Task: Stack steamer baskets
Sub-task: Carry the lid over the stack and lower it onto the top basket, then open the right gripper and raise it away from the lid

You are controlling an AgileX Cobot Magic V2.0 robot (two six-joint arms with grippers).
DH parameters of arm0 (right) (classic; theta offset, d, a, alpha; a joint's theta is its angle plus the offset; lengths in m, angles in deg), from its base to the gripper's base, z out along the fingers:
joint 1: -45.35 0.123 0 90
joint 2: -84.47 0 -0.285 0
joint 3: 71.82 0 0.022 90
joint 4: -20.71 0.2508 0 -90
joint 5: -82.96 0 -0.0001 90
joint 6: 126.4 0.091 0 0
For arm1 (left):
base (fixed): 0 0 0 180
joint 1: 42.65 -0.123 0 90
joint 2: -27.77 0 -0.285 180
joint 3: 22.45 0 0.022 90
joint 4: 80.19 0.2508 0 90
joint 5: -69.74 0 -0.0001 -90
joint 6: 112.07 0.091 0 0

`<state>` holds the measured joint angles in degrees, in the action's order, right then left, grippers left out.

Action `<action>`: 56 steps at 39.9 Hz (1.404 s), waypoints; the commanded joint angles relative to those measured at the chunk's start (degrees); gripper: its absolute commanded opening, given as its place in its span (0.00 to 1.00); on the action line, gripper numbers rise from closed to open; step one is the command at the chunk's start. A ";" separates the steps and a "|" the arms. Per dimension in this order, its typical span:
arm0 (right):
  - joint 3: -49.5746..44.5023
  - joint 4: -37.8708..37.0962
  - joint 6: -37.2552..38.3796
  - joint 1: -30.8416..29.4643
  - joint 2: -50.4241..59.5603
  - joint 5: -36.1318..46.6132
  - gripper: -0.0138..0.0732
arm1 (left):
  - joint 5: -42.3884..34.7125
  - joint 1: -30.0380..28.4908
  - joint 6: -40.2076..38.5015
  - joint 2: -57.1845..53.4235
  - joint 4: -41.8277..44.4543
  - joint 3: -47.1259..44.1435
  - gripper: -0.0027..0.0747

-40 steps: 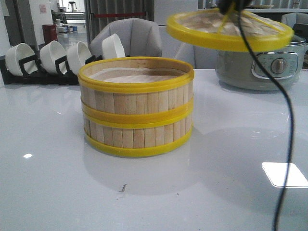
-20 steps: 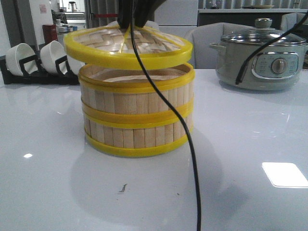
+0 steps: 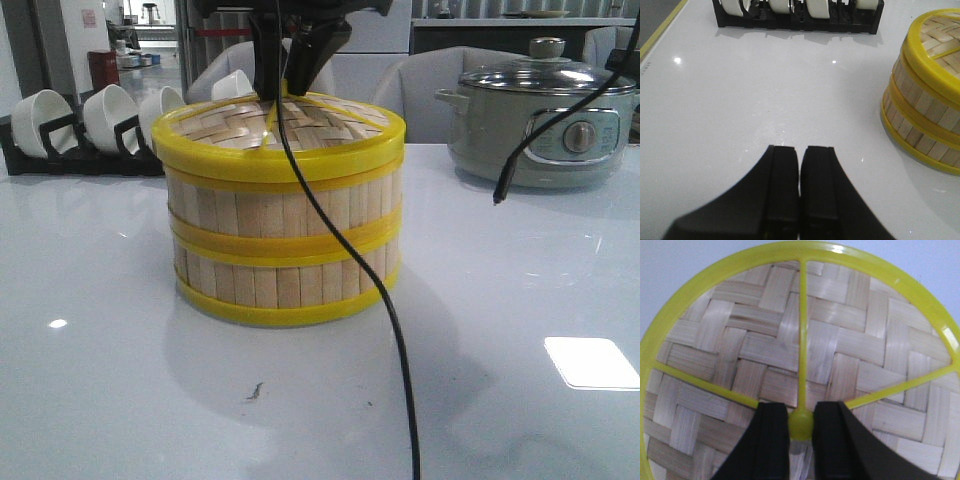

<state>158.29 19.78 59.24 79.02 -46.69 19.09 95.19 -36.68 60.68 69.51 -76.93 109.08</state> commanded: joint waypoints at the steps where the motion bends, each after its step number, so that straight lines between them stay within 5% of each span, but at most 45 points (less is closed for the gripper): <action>1: 2.22 -0.99 -0.53 -0.23 3.52 3.96 0.20 | -4.57 0.43 -0.32 -0.02 0.16 1.69 0.14; 20: 2.22 -0.99 -0.53 -0.53 3.47 4.09 0.21 | -4.57 0.43 -0.32 -0.02 0.16 1.69 0.14; 32: 2.22 -0.99 -0.53 -0.53 3.47 4.70 0.58 | -4.57 0.43 -0.32 -0.02 0.16 1.69 0.14; 56: -1.19 -2.79 -0.53 -5.32 14.66 15.51 0.59 | -4.57 0.43 -0.32 -0.02 0.16 1.69 0.14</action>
<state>157.23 18.39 59.24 76.07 -39.53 28.92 95.19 -36.68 60.68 69.51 -76.93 109.08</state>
